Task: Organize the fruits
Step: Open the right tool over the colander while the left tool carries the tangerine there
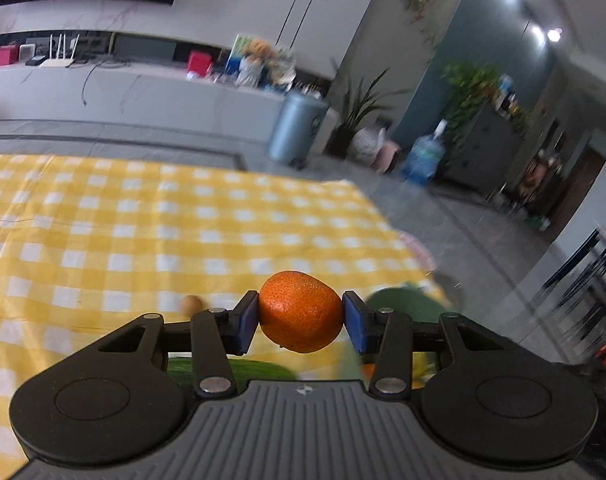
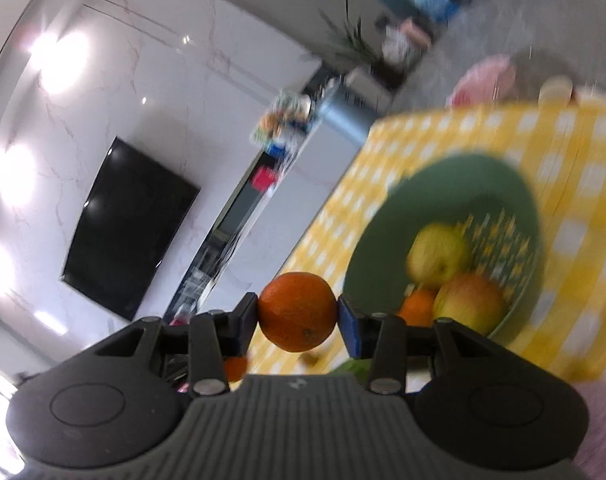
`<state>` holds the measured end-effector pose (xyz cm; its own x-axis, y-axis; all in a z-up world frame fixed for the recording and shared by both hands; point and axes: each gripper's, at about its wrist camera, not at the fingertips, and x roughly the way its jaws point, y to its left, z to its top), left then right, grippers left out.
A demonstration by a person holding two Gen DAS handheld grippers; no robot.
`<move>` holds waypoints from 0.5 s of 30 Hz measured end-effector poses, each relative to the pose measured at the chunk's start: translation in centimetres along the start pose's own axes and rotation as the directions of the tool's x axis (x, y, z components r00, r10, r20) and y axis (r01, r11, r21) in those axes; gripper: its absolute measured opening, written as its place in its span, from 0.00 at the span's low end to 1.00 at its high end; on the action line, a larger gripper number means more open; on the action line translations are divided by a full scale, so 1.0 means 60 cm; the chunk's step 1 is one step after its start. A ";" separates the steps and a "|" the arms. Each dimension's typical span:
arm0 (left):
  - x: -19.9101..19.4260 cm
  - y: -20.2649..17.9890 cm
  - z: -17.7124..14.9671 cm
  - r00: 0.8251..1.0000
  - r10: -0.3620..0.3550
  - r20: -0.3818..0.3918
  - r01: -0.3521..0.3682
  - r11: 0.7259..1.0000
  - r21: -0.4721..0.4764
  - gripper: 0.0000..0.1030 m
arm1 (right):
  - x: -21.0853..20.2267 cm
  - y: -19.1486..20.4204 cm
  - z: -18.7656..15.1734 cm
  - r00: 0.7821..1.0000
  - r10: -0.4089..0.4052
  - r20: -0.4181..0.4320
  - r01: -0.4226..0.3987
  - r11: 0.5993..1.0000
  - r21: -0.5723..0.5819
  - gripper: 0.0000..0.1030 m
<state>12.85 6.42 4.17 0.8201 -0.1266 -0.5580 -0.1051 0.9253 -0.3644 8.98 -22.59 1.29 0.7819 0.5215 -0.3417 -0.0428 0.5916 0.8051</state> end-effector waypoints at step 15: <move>0.072 -0.084 -0.051 0.974 -0.189 -0.123 0.192 0.981 0.009 0.49 | 0.016 -0.040 0.029 0.954 -0.253 0.162 0.275 0.951 -0.139 0.39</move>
<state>15.19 0.11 1.34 0.7500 -0.3421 -0.5661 0.0591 0.8871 -0.4578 10.93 -24.57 -0.12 0.8573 0.2486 -0.4509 0.0882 0.7918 0.6044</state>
